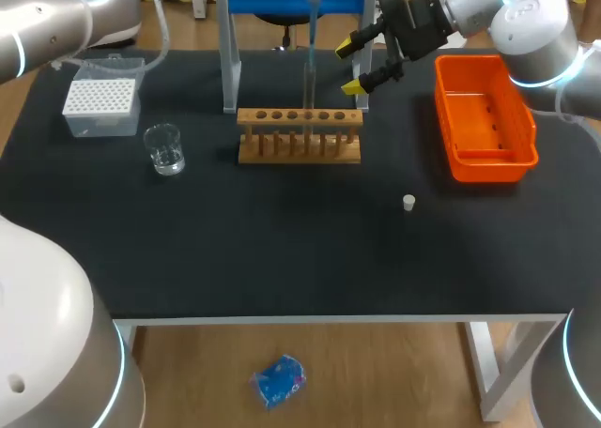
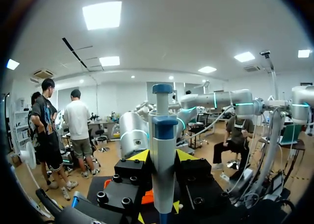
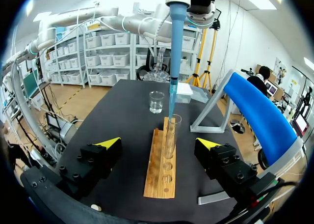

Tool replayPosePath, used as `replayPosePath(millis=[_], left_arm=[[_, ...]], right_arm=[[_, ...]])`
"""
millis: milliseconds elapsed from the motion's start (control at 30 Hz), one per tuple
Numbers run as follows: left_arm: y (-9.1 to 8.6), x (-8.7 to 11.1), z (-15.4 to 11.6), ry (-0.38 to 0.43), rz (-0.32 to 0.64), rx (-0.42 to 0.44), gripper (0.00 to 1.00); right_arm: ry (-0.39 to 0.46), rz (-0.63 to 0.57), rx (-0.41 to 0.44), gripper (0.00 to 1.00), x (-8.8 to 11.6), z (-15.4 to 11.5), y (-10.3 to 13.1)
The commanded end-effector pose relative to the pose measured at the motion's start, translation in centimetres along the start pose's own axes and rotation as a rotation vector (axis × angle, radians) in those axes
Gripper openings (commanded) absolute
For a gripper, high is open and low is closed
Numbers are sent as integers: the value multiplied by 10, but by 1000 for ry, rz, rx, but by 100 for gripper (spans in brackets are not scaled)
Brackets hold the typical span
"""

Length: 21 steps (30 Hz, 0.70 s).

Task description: Invert the test tube, pick up the pipette, mount the tip to pipette, aspirate from beaker and dispense into the tube, eject the tip, return the pipette, and cap with the stopper.

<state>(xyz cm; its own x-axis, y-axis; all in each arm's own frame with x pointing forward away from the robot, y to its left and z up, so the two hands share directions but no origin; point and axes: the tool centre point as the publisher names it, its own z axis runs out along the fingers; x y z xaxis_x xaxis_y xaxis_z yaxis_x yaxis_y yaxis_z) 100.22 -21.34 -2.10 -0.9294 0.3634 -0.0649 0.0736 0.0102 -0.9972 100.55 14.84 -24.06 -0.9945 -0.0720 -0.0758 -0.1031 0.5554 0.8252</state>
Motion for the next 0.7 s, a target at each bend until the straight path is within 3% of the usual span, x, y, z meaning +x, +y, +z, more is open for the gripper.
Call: replayPosePath(millis=[33,700], left_arm=[[2,-6,0,13,5,11,0],[2,-9,-6,-23,58,32,0]], right_arm=[[0,0,2,100,0,-1,0],[0,0,2,100,0,-1,0]])
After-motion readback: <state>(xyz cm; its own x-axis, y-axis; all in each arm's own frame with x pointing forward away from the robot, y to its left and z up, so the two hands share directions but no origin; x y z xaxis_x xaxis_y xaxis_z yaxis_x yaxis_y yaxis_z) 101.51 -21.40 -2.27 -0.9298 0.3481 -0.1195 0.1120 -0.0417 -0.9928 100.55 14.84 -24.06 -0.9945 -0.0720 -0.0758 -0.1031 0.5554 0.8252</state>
